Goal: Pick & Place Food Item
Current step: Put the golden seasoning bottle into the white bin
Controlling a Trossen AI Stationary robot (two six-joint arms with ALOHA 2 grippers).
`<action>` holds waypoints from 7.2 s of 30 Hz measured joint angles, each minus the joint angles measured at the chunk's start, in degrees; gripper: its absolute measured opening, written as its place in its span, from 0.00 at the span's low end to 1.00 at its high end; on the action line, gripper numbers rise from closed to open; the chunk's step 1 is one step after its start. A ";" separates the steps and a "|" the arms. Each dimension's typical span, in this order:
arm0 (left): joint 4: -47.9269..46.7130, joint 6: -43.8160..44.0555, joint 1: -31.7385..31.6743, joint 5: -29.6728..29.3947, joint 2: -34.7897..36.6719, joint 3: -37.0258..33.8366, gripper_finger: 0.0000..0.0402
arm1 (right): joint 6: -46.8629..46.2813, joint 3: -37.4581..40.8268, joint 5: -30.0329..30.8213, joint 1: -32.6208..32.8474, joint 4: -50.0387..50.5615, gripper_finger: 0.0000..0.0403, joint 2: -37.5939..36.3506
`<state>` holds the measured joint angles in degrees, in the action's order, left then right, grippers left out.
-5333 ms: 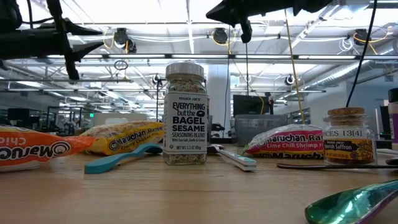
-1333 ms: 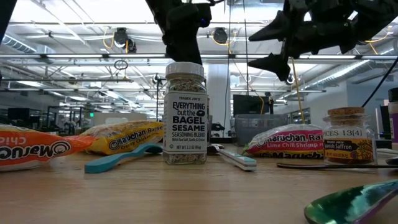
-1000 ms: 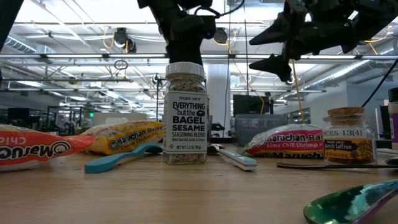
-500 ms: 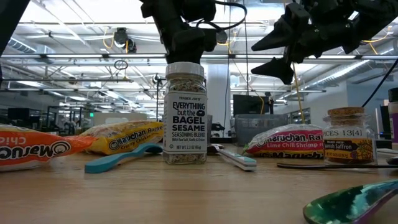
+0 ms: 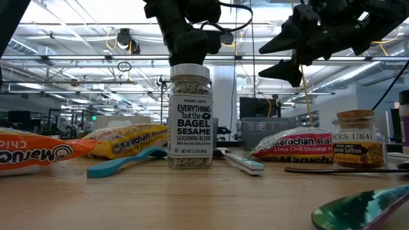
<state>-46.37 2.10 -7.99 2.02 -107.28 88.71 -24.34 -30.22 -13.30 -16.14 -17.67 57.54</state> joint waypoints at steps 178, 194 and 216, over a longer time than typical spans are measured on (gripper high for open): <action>-40.37 6.51 -9.56 2.48 29.05 -1.05 0.69 | -4.98 0.02 5.90 0.02 4.62 0.78 0.02; -29.33 -2.29 -8.26 10.55 15.55 -1.05 0.69 | -3.77 0.02 6.05 0.02 4.24 0.78 0.02; -35.38 -9.02 -25.07 1.23 7.03 18.68 0.69 | -2.62 0.02 6.32 0.00 4.26 0.78 0.02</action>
<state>-81.75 -6.92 -33.06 3.24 -100.25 107.39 -26.96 -30.20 -6.98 -16.14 -13.42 57.56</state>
